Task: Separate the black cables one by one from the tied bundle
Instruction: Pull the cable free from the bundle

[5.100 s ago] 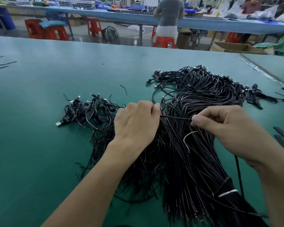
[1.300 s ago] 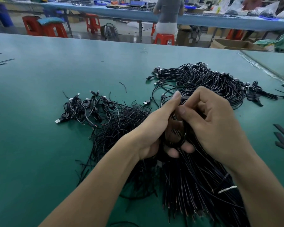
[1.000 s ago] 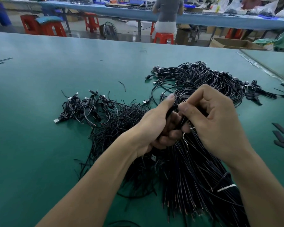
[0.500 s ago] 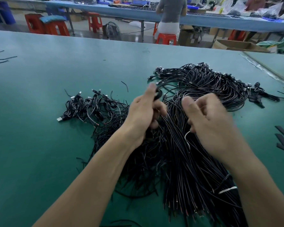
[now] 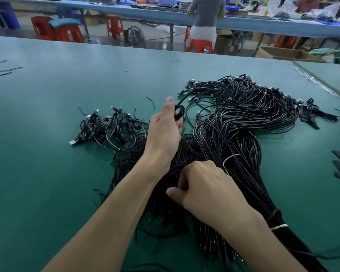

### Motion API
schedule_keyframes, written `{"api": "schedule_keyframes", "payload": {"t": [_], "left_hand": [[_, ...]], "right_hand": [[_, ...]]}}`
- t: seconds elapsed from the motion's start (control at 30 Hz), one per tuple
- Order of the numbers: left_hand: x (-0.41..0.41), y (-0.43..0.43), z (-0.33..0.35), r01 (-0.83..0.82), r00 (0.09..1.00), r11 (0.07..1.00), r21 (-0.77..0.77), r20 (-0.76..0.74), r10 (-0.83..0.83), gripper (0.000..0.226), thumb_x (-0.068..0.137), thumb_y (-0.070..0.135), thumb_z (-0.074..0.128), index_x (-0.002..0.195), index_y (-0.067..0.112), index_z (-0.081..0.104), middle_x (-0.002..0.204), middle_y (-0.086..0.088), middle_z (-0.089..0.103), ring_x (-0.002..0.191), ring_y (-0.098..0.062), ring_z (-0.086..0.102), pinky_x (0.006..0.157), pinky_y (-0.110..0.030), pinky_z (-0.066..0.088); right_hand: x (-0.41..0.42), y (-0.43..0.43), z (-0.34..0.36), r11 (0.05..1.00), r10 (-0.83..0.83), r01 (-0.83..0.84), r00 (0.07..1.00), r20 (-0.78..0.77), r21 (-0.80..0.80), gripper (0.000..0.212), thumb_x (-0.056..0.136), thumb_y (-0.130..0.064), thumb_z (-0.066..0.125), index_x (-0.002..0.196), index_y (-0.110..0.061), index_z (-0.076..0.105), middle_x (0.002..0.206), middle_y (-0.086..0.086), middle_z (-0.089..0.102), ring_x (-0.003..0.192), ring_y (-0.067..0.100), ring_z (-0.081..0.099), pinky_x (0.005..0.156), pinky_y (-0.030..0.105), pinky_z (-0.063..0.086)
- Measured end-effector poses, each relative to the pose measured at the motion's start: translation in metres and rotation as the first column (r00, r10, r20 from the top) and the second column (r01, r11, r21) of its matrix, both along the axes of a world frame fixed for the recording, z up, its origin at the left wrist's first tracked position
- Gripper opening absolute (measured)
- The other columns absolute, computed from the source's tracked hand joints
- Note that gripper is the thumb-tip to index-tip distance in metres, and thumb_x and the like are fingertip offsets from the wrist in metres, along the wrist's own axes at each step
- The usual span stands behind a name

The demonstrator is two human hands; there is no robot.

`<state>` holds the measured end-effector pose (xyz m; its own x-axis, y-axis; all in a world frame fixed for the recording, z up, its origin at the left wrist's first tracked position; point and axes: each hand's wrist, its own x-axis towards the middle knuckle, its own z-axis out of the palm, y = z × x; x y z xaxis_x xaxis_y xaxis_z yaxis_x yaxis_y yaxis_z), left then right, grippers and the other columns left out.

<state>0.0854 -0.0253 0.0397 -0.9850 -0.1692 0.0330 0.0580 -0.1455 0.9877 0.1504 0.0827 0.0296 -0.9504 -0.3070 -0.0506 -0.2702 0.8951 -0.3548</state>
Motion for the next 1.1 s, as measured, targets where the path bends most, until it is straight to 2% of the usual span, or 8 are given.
{"api": "schedule_keyframes", "payload": {"t": [0.23, 0.33, 0.53, 0.67, 0.83, 0.97, 1.03, 1.1], "left_hand": [[0.000, -0.001, 0.000, -0.048, 0.999, 0.999, 0.013, 0.012, 0.048, 0.050, 0.105, 0.043, 0.037, 0.061, 0.019, 0.031, 0.043, 0.013, 0.032, 0.034, -0.004, 0.026, 0.033, -0.015, 0.021], [0.000, 0.000, -0.001, -0.079, 0.996, 0.997, -0.017, 0.041, 0.080, 0.049, 0.103, 0.047, 0.038, 0.075, 0.008, 0.035, 0.051, 0.010, 0.035, 0.037, -0.003, 0.032, 0.034, -0.014, 0.025], [0.003, 0.000, 0.003, -0.041, 0.998, 0.999, -0.035, -0.041, 0.040, 0.049, 0.104, 0.046, 0.033, 0.061, 0.024, 0.027, 0.041, 0.012, 0.032, 0.039, -0.009, 0.021, 0.038, -0.021, 0.021], [0.005, 0.001, 0.004, -0.022, 0.998, 1.000, -0.015, -0.065, 0.021, 0.048, 0.105, 0.045, 0.033, 0.062, 0.026, 0.024, 0.048, 0.011, 0.024, 0.041, -0.010, 0.016, 0.036, -0.019, 0.018], [0.006, 0.001, 0.004, -0.005, 0.997, 0.998, -0.063, -0.077, 0.001, 0.049, 0.103, 0.051, 0.035, 0.063, 0.026, 0.022, 0.051, 0.009, 0.021, 0.044, -0.013, 0.014, 0.038, -0.019, 0.020], [0.008, 0.003, 0.007, 0.083, 0.991, 0.997, 0.010, -0.108, -0.081, 0.051, 0.104, 0.054, 0.030, 0.062, 0.024, 0.026, 0.048, 0.012, 0.023, 0.042, -0.011, 0.016, 0.038, -0.018, 0.023], [0.010, 0.006, 0.008, 0.177, 0.977, 0.983, 0.057, -0.134, -0.168, 0.056, 0.104, 0.054, 0.024, 0.057, 0.025, 0.031, 0.045, 0.012, 0.026, 0.039, -0.008, 0.019, 0.037, -0.016, 0.023], [0.012, 0.010, 0.008, 0.302, 0.947, 0.951, 0.069, -0.137, -0.291, 0.060, 0.105, 0.051, 0.021, 0.052, 0.026, 0.034, 0.044, 0.010, 0.028, 0.037, -0.009, 0.020, 0.036, -0.016, 0.023]], "right_hand": [[-0.003, 0.005, 0.005, 0.995, -0.027, 0.031, 0.999, 0.038, -0.097, 0.030, 0.087, -0.041, 0.061, 0.078, -0.013, 0.065, 0.075, -0.001, 0.062, 0.068, 0.021, 0.062, 0.065, 0.039, 0.057], [-0.006, 0.014, 0.012, 0.992, -0.060, 0.063, 0.998, 0.036, -0.107, 0.023, 0.084, -0.039, 0.060, 0.078, -0.017, 0.064, 0.074, -0.004, 0.062, 0.070, 0.018, 0.062, 0.067, 0.039, 0.057], [-0.015, 0.047, 0.034, 0.974, -0.142, 0.152, 0.988, 0.066, -0.170, 0.011, 0.086, -0.037, 0.068, 0.077, -0.032, 0.072, 0.087, -0.005, 0.069, 0.082, 0.012, 0.066, 0.076, 0.036, 0.058], [-0.014, 0.042, 0.032, 0.988, -0.066, 0.078, 0.993, 0.094, -0.134, 0.013, 0.093, -0.036, 0.063, 0.087, -0.029, 0.072, 0.094, -0.004, 0.067, 0.085, 0.011, 0.064, 0.081, 0.035, 0.056], [-0.012, 0.043, 0.036, 0.994, -0.031, 0.033, 0.999, 0.014, -0.104, 0.022, 0.095, -0.040, 0.057, 0.084, -0.026, 0.070, 0.074, -0.010, 0.065, 0.069, 0.008, 0.062, 0.065, 0.029, 0.054], [-0.017, 0.059, 0.042, 0.947, -0.178, 0.122, 0.969, -0.169, -0.297, 0.023, 0.092, -0.037, 0.060, 0.073, -0.027, 0.068, 0.063, -0.018, 0.064, 0.067, -0.004, 0.059, 0.055, 0.010, 0.042], [-0.020, 0.061, 0.041, 0.896, -0.268, 0.147, 0.931, -0.246, -0.419, 0.021, 0.092, -0.035, 0.061, 0.074, -0.028, 0.068, 0.061, -0.015, 0.064, 0.069, 0.001, 0.061, 0.059, 0.010, 0.042], [-0.023, 0.058, 0.039, 0.837, -0.321, 0.128, 0.902, -0.290, -0.532, 0.018, 0.094, -0.034, 0.062, 0.078, -0.027, 0.068, 0.068, -0.016, 0.067, 0.068, 0.004, 0.063, 0.067, 0.023, 0.050]]}}
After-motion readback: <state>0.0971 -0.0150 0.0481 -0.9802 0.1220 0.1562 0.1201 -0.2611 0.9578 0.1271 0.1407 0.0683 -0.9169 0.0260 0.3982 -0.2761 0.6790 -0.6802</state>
